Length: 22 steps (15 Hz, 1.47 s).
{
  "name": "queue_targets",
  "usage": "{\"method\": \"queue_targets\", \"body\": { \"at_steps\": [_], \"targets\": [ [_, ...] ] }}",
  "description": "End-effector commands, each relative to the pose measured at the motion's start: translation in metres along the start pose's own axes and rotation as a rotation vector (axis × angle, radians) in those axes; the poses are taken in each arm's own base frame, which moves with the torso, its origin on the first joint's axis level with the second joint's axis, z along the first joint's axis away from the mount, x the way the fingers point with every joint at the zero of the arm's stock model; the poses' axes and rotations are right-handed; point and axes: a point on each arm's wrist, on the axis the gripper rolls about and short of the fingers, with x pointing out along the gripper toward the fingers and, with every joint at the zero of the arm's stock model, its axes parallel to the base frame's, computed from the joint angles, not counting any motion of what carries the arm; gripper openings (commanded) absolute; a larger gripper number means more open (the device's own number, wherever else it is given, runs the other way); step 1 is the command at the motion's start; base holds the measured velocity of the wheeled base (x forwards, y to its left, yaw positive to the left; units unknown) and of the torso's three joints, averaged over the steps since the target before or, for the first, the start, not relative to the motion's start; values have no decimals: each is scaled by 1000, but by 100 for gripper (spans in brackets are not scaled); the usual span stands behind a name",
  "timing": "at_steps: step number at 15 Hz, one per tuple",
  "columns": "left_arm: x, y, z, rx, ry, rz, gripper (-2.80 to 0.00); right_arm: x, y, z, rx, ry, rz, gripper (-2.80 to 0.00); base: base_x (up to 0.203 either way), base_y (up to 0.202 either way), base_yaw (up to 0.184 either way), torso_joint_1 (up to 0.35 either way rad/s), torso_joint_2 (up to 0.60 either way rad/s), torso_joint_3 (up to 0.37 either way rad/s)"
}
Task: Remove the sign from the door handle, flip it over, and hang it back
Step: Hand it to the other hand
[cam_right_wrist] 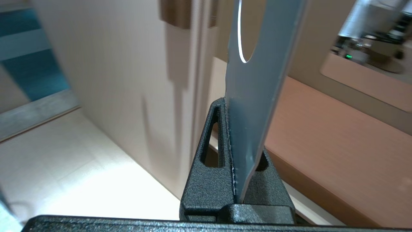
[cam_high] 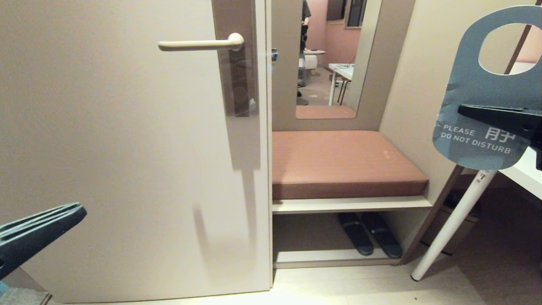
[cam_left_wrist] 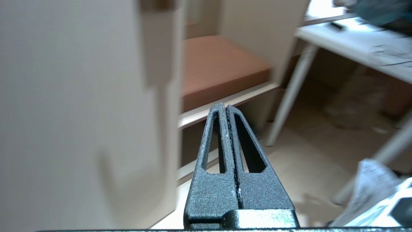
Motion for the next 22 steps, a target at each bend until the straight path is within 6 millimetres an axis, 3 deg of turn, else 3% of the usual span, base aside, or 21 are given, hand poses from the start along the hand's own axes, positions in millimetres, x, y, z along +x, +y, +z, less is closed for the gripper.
{"method": "queue_targets", "body": {
  "at_steps": [1, 7, 14, 22],
  "targets": [
    [37, 6, 2, -23, 70, -59, -280, 7, 4, 1, -1, 0, 45, -280, 0, 0, 0, 0, 0, 0],
    [103, 14, 27, -21, 46, -264, -280, 38, 25, 13, 0, -15, 219, -280, 0, 0, 0, 0, 0, 0],
    [131, 14, 30, -37, 80, -390, -280, 70, 44, 12, 49, 18, 353, -280, 0, 0, 0, 0, 0, 0],
    [155, 4, 17, -40, 111, -522, -280, 109, 60, 19, 125, -3, 453, -280, 0, 0, 0, 0, 0, 0]
  ]
}}
